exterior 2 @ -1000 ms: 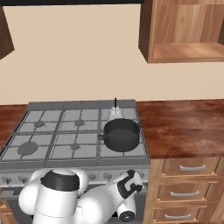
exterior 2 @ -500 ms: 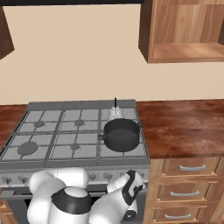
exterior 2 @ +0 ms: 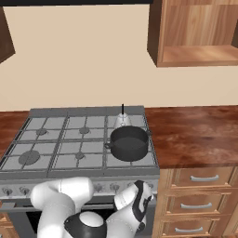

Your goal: Pick the kettle from the cabinet and place it on a stove burner. Then pick the pot from the counter and place it on another stove burner. Finally, turn both burners on.

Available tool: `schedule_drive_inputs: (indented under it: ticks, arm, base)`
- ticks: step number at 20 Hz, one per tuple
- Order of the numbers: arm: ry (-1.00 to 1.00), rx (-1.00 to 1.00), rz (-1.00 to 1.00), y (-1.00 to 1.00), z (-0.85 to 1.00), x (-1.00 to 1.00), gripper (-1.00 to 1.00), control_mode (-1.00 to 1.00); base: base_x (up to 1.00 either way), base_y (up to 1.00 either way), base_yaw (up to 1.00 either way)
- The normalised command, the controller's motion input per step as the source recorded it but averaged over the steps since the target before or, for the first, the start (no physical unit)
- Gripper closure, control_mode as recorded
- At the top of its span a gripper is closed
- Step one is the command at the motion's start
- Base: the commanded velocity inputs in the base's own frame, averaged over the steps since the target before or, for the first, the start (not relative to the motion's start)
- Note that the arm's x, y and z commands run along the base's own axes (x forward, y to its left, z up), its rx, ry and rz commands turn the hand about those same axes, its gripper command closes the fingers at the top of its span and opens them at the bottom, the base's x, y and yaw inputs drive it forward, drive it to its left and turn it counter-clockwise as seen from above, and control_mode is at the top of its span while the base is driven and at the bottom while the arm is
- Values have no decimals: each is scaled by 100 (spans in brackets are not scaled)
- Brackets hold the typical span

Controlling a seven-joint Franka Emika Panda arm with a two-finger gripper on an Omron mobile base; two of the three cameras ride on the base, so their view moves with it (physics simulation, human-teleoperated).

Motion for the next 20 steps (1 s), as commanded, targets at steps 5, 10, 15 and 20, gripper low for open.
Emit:
schedule_drive_inputs:
  ticks: [5,10,15,20]
  arm:
    - [0,0,0,-2,-11,13,-100,-100]
    - [0,0,0,-7,-12,13,-100,-100]
    - [0,0,0,-5,-11,9,-100,-100]
    - [-1,0,0,1,-7,6,100,-100]
  base:
    - [0,0,0]
    - [0,0,0]
    - [0,0,0]
    - [0,0,0]
